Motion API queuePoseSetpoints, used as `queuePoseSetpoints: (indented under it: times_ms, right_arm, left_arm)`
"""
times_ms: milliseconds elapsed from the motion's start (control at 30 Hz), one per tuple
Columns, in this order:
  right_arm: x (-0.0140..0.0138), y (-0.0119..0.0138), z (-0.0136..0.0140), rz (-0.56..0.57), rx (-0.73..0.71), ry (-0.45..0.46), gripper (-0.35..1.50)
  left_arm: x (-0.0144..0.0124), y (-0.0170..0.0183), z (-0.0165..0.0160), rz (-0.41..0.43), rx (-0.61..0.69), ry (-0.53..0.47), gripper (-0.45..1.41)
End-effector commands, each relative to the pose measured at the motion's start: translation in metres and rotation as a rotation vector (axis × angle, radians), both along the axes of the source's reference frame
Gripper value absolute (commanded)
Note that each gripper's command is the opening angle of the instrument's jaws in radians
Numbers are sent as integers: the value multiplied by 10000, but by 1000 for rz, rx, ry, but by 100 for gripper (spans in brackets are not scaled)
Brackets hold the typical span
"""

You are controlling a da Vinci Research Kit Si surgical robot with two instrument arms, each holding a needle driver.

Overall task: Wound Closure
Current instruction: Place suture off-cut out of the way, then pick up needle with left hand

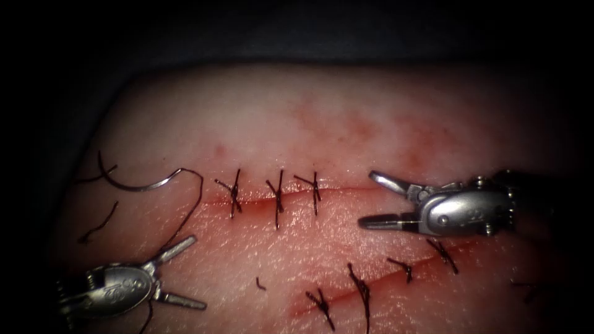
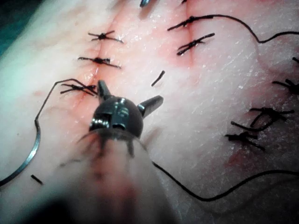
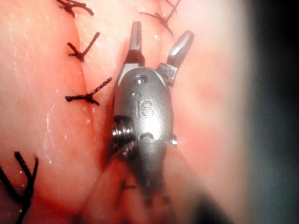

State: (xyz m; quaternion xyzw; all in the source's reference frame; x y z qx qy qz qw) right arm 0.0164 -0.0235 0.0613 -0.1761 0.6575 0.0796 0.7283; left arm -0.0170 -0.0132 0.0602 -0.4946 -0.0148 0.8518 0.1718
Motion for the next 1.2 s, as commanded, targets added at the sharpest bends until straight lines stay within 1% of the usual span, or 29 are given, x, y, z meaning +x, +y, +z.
queuePoseSetpoints:
  times_ms: [33,67,200,267,300,333,367,400,467,533,567,633,700,800,833,867,967,1100,1167,1200]
  right_arm:
    - [8,5,3,3,-2,-1,141]
    - [8,4,3,5,-3,-5,141]
    - [10,3,4,7,2,-5,141]
    - [10,3,3,8,2,-5,141]
    - [10,3,3,8,2,-5,141]
    - [10,3,3,8,2,-5,141]
    - [10,3,3,8,2,-5,141]
    - [10,2,2,8,7,-3,141]
    - [11,2,2,8,12,-2,141]
    - [12,2,2,9,12,-2,141]
    - [13,2,2,10,12,-3,141]
    - [18,1,2,14,17,-3,141]
    - [22,1,1,17,22,-3,141]
    - [27,0,-2,22,22,-3,141]
    - [29,0,-4,23,22,-3,141]
    - [30,0,-6,24,22,-3,141]
    - [30,0,-8,24,23,-3,141]
    - [30,-1,-8,24,22,-3,141]
    - [29,-1,-8,23,22,-3,141]
    - [29,-2,-9,23,22,-3,141]
  left_arm:
    - [-5,6,-2,-3,-5,-2,64]
    - [-2,7,-16,-8,-29,-5,66]
    - [6,7,-34,23,-37,-42,66]
    - [15,13,-42,36,-59,-45,66]
    - [21,17,-44,39,-65,-36,70]
    - [36,34,-47,22,-70,16,63]
    - [42,42,-46,13,-76,47,63]
    - [56,59,-37,-19,-74,123,61]
    - [64,71,-22,-32,-71,174,59]
    - [70,84,-1,-26,-59,192,56]
    - [72,89,9,-15,-53,197,56]
    - [78,98,40,27,-39,216,51]
    - [80,102,58,77,-29,240,49]
    - [83,102,77,137,33,277,49]
    - [83,100,81,157,47,288,49]
    - [85,98,86,193,95,294,49]
    - [89,100,89,239,114,310,48]
    - [99,106,94,288,152,336,29]
    - [104,108,98,310,172,356,26]
    - [107,110,101,320,179,365,19]
